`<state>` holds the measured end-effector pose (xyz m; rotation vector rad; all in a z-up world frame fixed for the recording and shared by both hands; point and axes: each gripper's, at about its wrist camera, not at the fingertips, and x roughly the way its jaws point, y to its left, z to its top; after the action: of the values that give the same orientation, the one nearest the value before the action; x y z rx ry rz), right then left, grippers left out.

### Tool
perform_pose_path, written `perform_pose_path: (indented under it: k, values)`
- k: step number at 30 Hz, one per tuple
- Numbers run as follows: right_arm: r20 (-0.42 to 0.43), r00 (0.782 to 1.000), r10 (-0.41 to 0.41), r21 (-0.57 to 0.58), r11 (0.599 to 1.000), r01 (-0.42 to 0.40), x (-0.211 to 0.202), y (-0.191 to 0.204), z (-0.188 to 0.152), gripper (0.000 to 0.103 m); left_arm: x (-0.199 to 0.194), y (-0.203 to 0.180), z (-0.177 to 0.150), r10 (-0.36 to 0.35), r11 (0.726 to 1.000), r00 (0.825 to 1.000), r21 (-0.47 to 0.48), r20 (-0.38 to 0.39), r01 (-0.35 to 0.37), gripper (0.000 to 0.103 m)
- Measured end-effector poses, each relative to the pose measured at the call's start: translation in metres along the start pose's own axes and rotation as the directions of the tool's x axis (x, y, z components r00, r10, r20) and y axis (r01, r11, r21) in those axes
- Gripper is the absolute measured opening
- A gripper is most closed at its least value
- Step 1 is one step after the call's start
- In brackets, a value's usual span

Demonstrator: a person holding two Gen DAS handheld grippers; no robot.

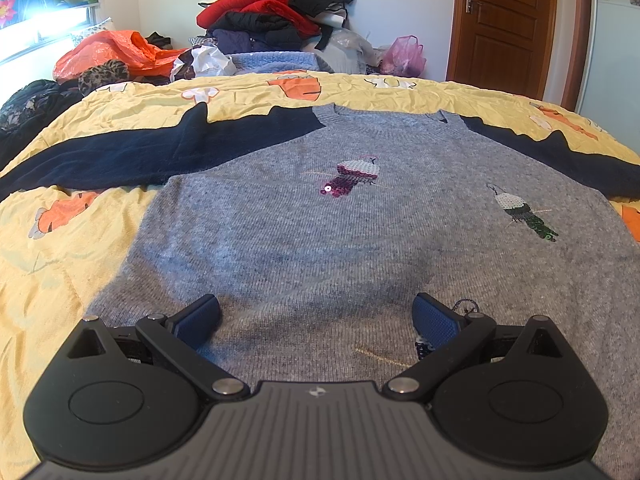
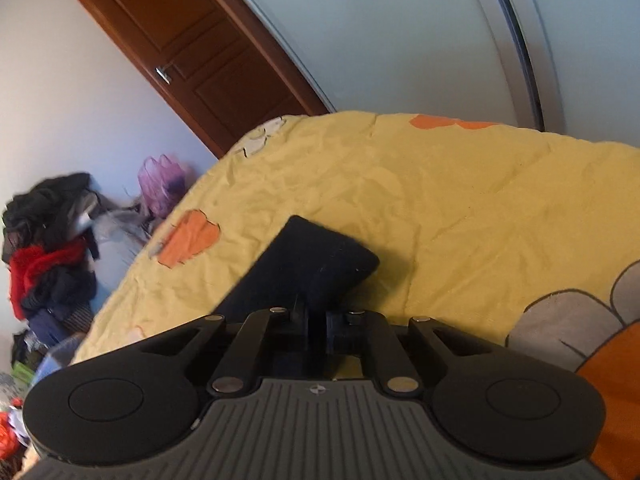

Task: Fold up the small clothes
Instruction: 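Grasp the navy sleeve nearest the right tool and lift it, then fold the held sleeve across the sweater body toward the left tool, release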

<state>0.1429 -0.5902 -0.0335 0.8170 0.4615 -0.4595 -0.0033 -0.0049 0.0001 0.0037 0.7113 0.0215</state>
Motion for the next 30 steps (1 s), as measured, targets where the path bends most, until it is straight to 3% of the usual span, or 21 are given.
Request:
perform_pose_path:
  k: [4,7,9,12,16,18,21,22,23,25,30]
  values:
    - [0.068,0.996,0.058,-0.105,0.993,-0.051,-0.033,0.028,-0.010,0.016,0.000,0.000,0.000,-0.001,1.000,1.000,0.000,0.000,0.001,0.103]
    - [0.060,0.982,0.180,-0.211,0.964,-0.164,-0.068,0.068,-0.031,0.016,0.000,0.000,0.000,-0.001,1.000,1.000,0.000,0.000,0.001,0.103]
    - [0.021,0.959,0.281,-0.284,0.922,-0.264,-0.091,0.101,-0.054,0.016,0.000,-0.001,0.000,-0.001,1.000,1.000,-0.001,0.000,0.001,0.103]
    - [-0.105,0.907,0.409,-0.367,0.831,-0.417,-0.111,0.152,-0.106,0.016,0.000,0.000,0.000,-0.001,1.000,1.000,0.000,0.000,0.001,0.103]
    - [-0.307,0.841,0.445,-0.412,0.735,-0.539,-0.108,0.201,-0.191,0.016,0.001,-0.002,0.001,-0.001,1.000,1.000,0.002,0.000,0.001,0.103]
    - [-0.378,0.832,0.407,-0.416,0.728,-0.545,-0.102,0.213,-0.227,0.016,0.001,-0.003,0.001,-0.003,1.000,1.000,0.004,0.000,0.003,0.103]
    - [-0.411,0.851,0.328,-0.437,0.748,-0.499,-0.103,0.215,-0.258,0.021,0.001,-0.004,0.001,-0.005,1.000,1.000,0.005,0.000,0.005,0.103]
    - [-0.411,0.847,0.338,-0.423,0.752,-0.505,-0.105,0.212,-0.259,0.024,0.001,-0.004,0.002,-0.006,1.000,1.000,0.005,0.000,0.006,0.103]
    - [-0.408,0.840,0.358,-0.407,0.752,-0.519,-0.111,0.209,-0.258,0.037,0.001,-0.005,0.002,-0.005,1.000,1.000,0.005,-0.001,0.005,0.103]
    - [-0.419,0.822,0.387,-0.374,0.751,-0.544,-0.124,0.201,-0.253,0.052,0.001,-0.004,0.001,-0.006,1.000,1.000,0.006,-0.002,0.006,0.103]
    - [-0.421,0.810,0.409,-0.341,0.756,-0.559,-0.140,0.168,-0.243,0.055,0.001,-0.001,0.012,-0.003,1.000,0.998,0.007,-0.060,0.004,0.103]
